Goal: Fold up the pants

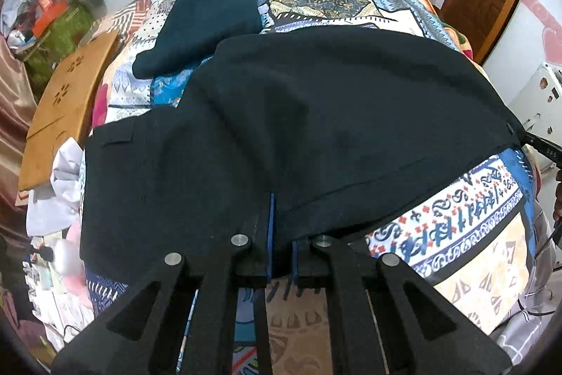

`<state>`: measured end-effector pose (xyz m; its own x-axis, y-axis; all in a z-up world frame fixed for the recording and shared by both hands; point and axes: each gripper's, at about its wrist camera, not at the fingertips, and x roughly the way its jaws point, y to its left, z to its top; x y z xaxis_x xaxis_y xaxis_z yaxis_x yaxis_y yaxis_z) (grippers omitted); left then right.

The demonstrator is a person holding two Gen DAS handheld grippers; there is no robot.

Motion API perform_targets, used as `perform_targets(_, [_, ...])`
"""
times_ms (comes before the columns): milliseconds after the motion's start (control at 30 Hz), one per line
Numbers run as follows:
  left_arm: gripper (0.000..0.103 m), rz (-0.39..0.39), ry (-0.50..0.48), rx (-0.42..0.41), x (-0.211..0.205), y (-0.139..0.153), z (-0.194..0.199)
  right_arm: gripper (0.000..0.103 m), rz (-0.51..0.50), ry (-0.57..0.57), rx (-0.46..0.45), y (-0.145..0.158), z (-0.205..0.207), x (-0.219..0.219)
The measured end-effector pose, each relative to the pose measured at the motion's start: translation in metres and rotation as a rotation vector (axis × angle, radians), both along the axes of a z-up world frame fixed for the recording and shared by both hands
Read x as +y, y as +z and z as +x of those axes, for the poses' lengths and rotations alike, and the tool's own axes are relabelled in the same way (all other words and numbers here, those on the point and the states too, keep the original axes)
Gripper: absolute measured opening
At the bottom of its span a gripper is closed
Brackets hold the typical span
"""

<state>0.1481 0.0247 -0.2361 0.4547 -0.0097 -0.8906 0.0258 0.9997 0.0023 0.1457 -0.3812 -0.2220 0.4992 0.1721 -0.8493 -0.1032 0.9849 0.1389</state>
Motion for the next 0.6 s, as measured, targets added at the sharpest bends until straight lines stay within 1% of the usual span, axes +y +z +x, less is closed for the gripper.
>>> perform_targets(67, [0.014,-0.023,-0.001,0.01,0.004,0.003,-0.003,0.009,-0.02,0.014,0.01,0.003,0.001,0.003])
perform_targets(133, [0.024,-0.047,0.004,0.018,0.01,0.007,-0.005,0.013,-0.05,0.021,0.009,0.009,0.0,0.003])
perform_targets(167, [0.032,-0.063,0.014,0.022,0.016,0.011,-0.007,0.015,-0.066,0.027,0.01,0.011,-0.001,0.003])
perform_targets(200, [0.037,-0.075,0.022,0.022,0.021,0.015,-0.009,0.016,-0.082,0.032,0.008,0.014,-0.001,0.003])
perform_targets(233, [0.038,-0.084,0.023,0.017,0.024,0.018,-0.011,0.018,-0.096,0.034,0.003,0.017,-0.001,0.003])
perform_targets(267, [0.042,-0.093,0.023,0.003,0.028,0.025,-0.014,0.019,-0.106,0.036,-0.01,0.022,-0.002,0.003])
perform_targets(300, [0.048,-0.091,0.027,-0.01,0.031,0.031,-0.016,0.023,-0.105,0.037,-0.022,0.026,-0.001,0.002])
perform_targets(333, [0.051,-0.085,0.034,-0.022,0.034,0.035,-0.016,0.028,-0.101,0.039,-0.034,0.03,0.0,0.002])
perform_targets(400, [0.061,-0.064,0.052,-0.054,0.041,0.045,-0.015,0.03,-0.085,0.044,-0.066,0.039,0.004,0.001])
perform_targets(500, [0.063,-0.054,0.071,-0.071,0.051,0.051,-0.001,0.03,-0.069,0.054,-0.095,0.047,0.019,0.004])
perform_targets(600, [0.063,-0.11,0.072,-0.043,0.059,0.052,0.017,0.03,-0.051,0.063,-0.1,0.047,0.04,0.008])
